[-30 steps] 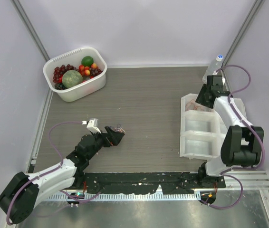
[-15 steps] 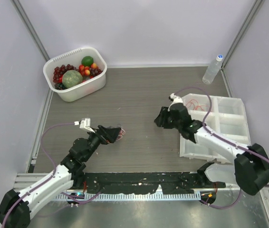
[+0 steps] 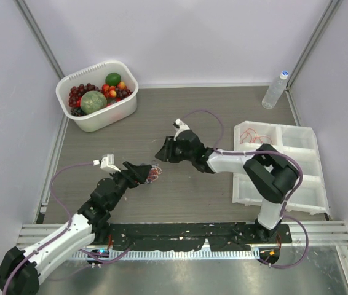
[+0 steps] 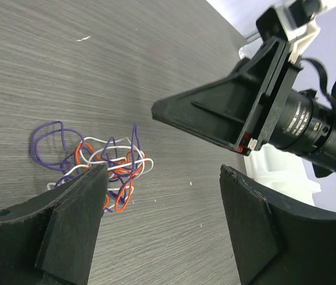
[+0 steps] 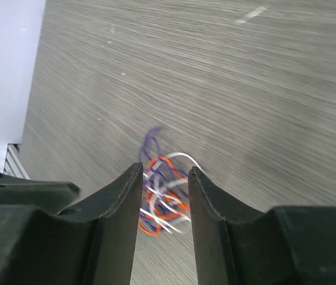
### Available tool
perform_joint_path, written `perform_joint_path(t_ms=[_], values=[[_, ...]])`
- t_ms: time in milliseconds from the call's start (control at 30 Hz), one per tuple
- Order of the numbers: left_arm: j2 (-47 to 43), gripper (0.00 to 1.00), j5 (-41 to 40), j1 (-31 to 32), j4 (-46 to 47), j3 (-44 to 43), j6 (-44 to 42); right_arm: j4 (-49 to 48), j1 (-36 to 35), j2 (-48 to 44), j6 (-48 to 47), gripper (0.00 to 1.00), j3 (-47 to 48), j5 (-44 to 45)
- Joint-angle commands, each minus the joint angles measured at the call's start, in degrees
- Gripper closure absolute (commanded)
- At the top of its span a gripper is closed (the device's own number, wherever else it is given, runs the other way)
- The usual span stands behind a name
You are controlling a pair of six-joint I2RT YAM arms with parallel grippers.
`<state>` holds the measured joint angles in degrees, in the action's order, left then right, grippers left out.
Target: Untangle the cables
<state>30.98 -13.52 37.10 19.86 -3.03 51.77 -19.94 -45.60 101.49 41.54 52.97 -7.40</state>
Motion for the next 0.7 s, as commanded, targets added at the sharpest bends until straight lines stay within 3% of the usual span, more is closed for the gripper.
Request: perform_joint_path(t_ms=[0,267,567,633,667], values=[[0.92,0.2,-1.42,-0.19,1.76,3.64,0.09,-2.91,-2.21,3.35,-2.07,0.58,7.32,-1.92],[-0.57,0.18,-1.25,-0.19,2.11,4.52,0.0,-2.91,-3.0,8.19,-3.48,0.59,10.22,-5.96],[0.22,0.16,-0.46,-0.19,3.78,4.79,-0.35,7.64,-4.84,7.58,-10.6,0.56,10.75,3.79],[1.18,0.16,-0.28,-0.1,4.31,4.7,-0.44,7.47,-4.93,7.49,-10.43,0.61,10.4,4.06],[1.62,0.16,-0.19,-0.19,4.57,4.52,-0.44,7.46,-5.11,6.97,-10.25,0.68,10.05,4.67]])
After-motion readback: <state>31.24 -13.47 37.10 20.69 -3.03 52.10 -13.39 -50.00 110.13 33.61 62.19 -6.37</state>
